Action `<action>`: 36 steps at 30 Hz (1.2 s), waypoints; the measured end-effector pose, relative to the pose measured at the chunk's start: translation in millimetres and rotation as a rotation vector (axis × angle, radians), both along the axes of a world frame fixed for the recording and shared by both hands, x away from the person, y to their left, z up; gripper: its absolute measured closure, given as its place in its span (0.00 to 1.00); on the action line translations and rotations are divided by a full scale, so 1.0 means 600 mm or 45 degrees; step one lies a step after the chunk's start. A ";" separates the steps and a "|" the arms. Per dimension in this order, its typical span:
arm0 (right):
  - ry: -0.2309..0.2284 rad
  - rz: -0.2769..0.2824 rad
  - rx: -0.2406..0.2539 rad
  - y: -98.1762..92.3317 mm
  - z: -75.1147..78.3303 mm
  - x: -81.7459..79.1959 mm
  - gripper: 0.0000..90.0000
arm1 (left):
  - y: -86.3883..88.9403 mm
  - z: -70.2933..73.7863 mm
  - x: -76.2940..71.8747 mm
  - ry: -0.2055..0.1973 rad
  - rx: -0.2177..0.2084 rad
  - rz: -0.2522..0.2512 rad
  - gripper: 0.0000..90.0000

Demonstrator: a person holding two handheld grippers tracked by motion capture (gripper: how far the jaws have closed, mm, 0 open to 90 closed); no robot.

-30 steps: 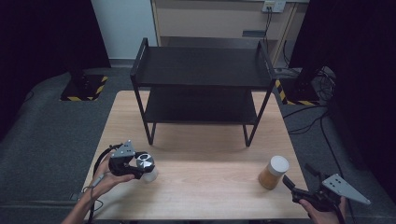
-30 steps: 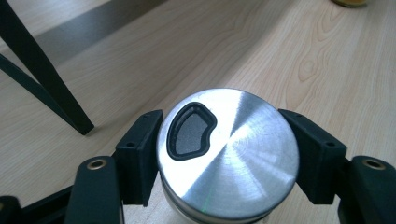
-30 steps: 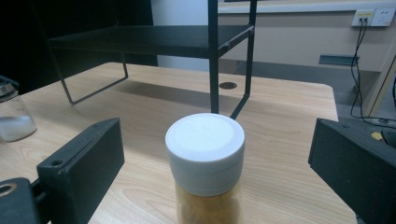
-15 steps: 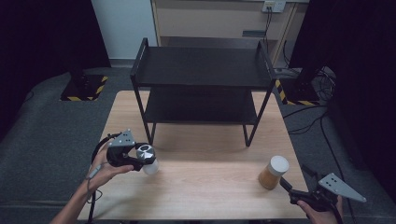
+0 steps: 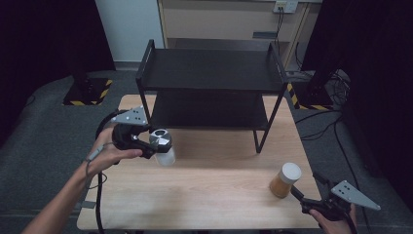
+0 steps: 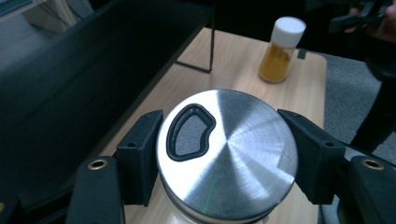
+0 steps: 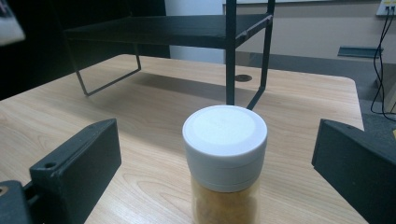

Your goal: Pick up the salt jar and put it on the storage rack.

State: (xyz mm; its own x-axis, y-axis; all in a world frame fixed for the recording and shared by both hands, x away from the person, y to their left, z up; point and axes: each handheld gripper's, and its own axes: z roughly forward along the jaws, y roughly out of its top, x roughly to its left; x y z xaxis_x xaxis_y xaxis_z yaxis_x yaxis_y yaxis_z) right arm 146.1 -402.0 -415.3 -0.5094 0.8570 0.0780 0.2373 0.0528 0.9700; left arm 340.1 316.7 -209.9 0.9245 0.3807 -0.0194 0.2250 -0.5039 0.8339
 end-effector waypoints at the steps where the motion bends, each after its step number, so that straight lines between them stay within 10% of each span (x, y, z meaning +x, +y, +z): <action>1: -0.001 0.000 0.000 0.000 0.000 0.000 0.02 | -0.004 0.012 0.004 -0.001 0.002 -0.010 0.37; 17: -0.010 -0.017 0.016 -0.003 -0.003 -0.001 0.02 | -0.053 0.184 0.050 -0.021 0.053 -0.009 0.37; 36: 0.006 -0.033 0.028 -0.007 -0.007 0.004 0.02 | -0.061 0.271 0.090 -0.047 0.041 0.200 0.37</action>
State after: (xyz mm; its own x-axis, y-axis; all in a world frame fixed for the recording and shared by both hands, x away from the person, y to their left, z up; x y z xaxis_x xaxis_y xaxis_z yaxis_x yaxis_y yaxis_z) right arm 148.3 -406.3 -419.8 -0.4863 0.8681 0.0991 0.2426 0.0252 0.9698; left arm 393.9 280.3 -47.6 0.8533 0.5207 0.0280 0.2727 -0.4914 0.8272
